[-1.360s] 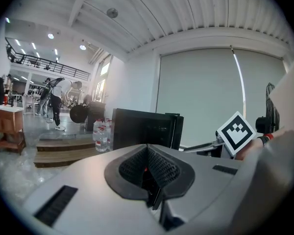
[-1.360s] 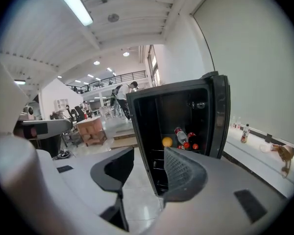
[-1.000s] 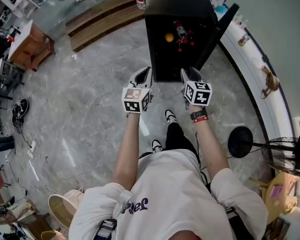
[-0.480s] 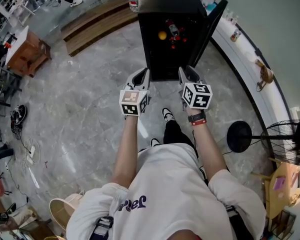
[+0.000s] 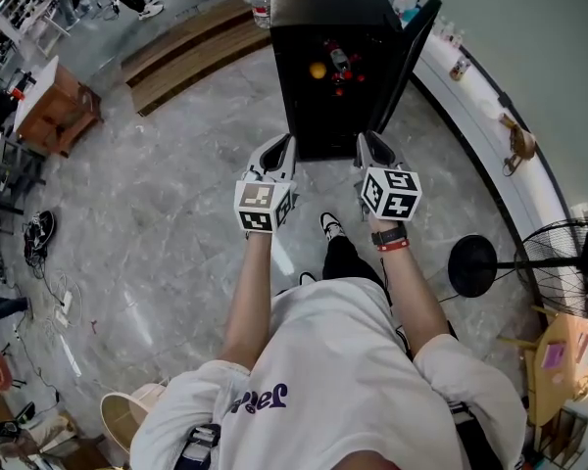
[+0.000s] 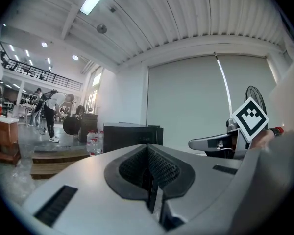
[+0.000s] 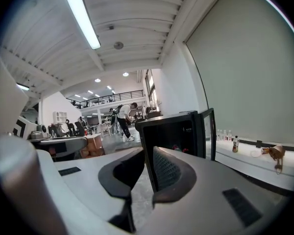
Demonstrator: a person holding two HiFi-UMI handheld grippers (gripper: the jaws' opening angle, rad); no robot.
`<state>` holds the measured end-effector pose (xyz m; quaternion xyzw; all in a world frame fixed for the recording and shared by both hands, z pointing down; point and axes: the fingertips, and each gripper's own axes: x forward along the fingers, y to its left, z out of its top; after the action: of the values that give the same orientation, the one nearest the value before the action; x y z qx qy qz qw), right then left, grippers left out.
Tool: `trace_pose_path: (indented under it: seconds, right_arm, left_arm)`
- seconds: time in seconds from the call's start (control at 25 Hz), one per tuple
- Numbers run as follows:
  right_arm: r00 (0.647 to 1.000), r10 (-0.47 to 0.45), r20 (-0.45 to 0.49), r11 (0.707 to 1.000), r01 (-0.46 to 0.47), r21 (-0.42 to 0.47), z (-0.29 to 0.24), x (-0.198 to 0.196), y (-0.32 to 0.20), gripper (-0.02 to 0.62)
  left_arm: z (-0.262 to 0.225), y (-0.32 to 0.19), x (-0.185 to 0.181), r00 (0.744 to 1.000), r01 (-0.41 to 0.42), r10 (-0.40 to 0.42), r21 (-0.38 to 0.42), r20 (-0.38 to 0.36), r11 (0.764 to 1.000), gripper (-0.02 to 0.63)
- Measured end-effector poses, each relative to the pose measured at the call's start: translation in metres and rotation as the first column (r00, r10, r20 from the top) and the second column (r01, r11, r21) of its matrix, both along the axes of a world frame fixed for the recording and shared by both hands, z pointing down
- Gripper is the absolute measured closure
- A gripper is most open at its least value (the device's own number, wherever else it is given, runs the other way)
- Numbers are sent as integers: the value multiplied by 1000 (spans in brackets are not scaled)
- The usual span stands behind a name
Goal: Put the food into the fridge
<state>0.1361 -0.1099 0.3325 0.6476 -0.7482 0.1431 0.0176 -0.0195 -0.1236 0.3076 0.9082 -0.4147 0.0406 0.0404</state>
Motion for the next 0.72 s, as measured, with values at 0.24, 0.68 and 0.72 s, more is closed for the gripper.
trace_pose_path:
  seconds: [0.24, 0.68, 0.72]
  right_arm:
    - [1000, 17, -17, 999, -17, 37, -14, 3, 8, 560]
    - [999, 18, -41, 999, -17, 38, -22, 1, 17, 581]
    - [999, 16, -39, 999, -14, 35, -22, -1, 18, 581]
  left_arm:
    - [-11, 3, 6, 1000, -7, 7, 22, -9, 1000, 588]
    - [-22, 6, 0, 1000, 0, 2, 40, -27, 999, 588]
    - [-22, 7, 0, 1000, -1, 2, 40, -28, 999, 588]
